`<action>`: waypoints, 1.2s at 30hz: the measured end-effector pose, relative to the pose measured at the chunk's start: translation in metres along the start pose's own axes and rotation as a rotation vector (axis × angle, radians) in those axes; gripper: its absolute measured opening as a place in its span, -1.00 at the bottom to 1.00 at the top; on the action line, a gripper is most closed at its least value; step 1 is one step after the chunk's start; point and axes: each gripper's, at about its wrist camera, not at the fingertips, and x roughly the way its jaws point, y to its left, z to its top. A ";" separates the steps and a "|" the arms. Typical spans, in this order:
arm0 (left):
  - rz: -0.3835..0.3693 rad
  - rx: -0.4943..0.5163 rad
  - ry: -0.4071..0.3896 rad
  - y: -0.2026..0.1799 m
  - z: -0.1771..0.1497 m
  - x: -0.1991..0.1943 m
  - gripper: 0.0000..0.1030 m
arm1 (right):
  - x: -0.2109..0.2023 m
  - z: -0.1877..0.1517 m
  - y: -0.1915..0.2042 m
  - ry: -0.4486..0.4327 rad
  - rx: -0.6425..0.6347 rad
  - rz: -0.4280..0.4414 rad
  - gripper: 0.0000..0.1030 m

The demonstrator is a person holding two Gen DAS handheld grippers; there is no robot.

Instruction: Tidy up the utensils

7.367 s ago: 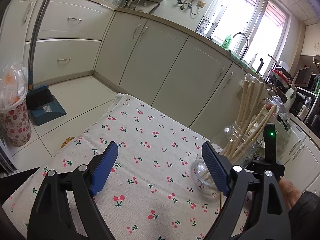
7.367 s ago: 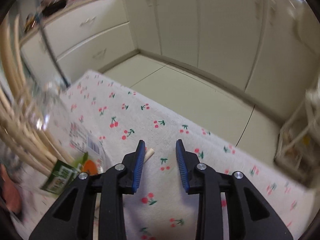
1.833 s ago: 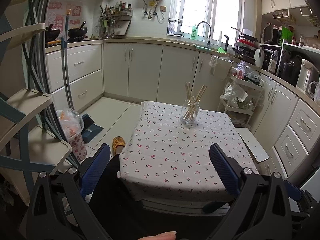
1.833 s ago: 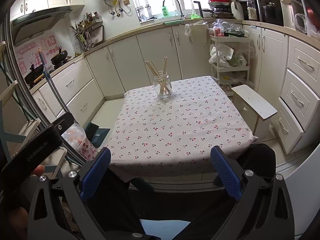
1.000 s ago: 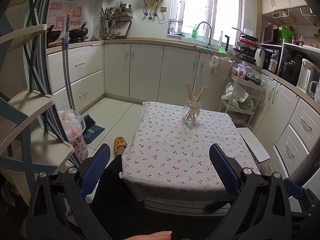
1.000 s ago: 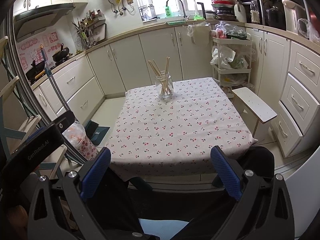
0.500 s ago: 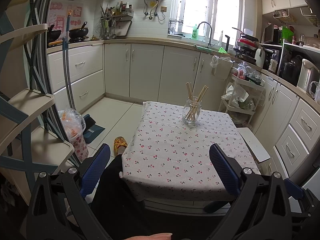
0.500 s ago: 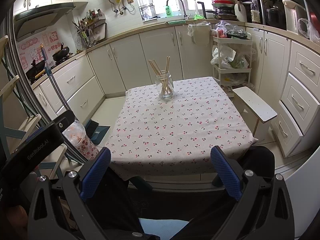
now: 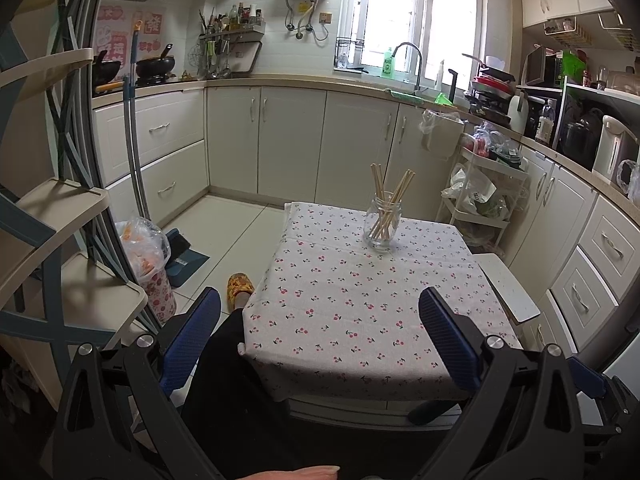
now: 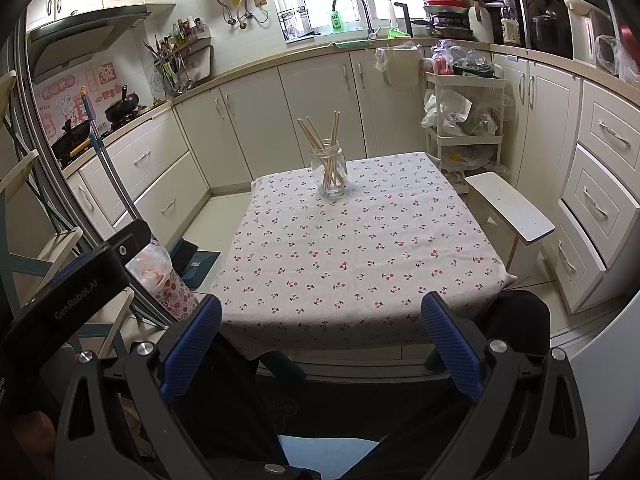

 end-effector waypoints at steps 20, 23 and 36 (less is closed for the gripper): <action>-0.001 -0.003 -0.001 0.001 0.000 0.000 0.85 | 0.000 0.000 0.000 0.002 0.001 0.000 0.86; 0.001 -0.005 0.000 0.001 0.000 0.000 0.85 | 0.000 0.000 0.000 0.004 0.001 0.001 0.86; -0.001 -0.006 0.006 0.003 -0.002 0.000 0.85 | 0.001 -0.005 0.001 0.006 0.002 0.001 0.86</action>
